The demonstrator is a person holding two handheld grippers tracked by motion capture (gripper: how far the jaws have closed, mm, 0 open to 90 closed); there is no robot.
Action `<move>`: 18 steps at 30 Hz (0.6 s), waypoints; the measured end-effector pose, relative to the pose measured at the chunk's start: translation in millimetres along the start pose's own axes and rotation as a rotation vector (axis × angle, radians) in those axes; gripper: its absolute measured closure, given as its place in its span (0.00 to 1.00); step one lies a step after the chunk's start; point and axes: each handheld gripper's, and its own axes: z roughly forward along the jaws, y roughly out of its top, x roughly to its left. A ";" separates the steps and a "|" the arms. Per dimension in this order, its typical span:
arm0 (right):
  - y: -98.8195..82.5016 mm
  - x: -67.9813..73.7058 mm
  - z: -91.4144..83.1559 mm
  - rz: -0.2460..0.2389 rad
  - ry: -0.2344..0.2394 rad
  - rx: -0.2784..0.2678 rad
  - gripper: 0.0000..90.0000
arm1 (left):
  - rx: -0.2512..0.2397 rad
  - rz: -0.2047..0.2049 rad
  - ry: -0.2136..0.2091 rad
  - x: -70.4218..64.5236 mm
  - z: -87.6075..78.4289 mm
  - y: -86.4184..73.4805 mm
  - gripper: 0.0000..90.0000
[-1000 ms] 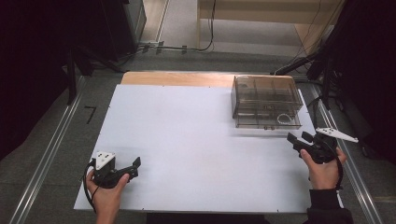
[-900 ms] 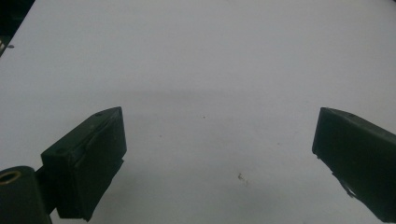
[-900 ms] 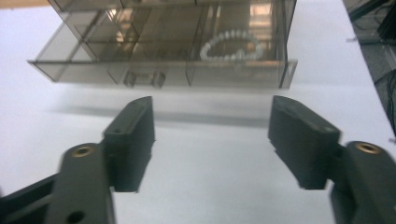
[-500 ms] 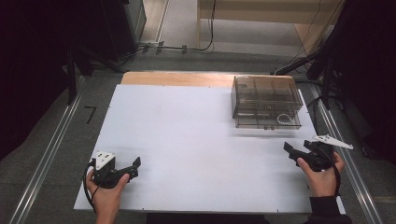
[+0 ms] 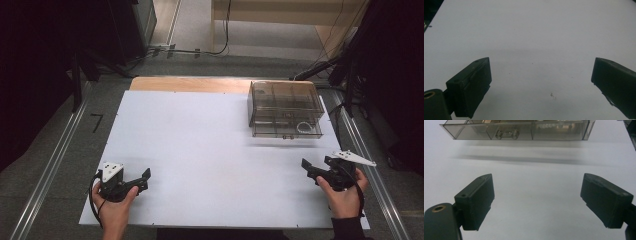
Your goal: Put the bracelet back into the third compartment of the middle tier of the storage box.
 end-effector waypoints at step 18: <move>-17.0 4.6 -2.8 0.013 0.012 0.041 0.10 | 0.000 0.001 0.000 0.0 -0.3 0.0 0.04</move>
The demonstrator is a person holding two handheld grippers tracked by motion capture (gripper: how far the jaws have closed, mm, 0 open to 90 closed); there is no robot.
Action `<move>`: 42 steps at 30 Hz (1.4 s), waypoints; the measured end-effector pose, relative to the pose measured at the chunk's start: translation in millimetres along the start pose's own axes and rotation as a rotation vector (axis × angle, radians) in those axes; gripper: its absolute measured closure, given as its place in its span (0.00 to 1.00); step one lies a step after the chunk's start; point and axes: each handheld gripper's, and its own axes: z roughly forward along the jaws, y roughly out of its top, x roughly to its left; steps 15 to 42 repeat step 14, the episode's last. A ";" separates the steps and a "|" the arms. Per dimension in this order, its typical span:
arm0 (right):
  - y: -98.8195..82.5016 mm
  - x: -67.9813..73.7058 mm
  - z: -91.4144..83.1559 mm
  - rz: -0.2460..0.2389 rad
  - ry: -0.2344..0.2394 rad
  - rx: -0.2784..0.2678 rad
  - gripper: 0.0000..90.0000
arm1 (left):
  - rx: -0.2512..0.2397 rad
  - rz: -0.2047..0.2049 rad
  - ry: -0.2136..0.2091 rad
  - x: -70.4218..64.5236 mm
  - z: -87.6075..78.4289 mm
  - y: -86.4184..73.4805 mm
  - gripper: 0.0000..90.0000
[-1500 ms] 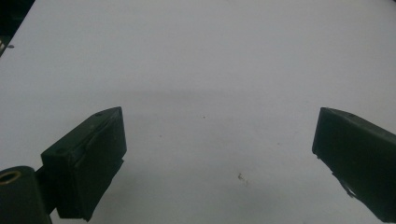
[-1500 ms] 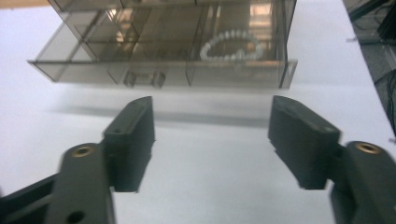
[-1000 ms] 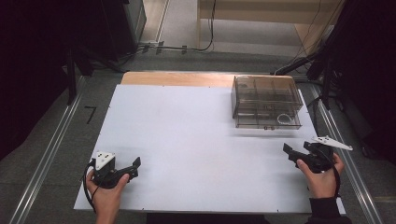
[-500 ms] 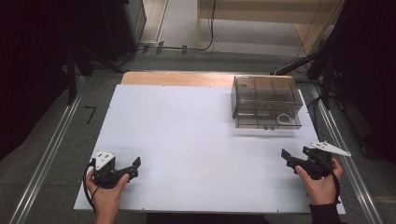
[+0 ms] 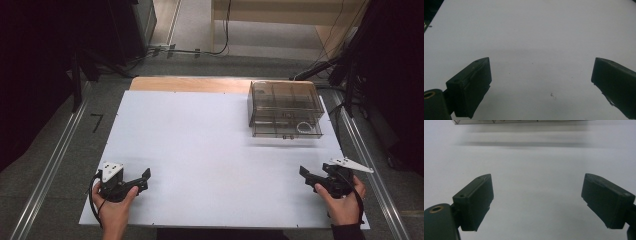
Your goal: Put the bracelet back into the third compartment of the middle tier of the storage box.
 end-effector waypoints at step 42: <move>-9.0 3.9 -7.3 -0.009 -0.010 0.000 0.10 | -0.001 0.001 0.002 0.1 -0.5 0.1 0.04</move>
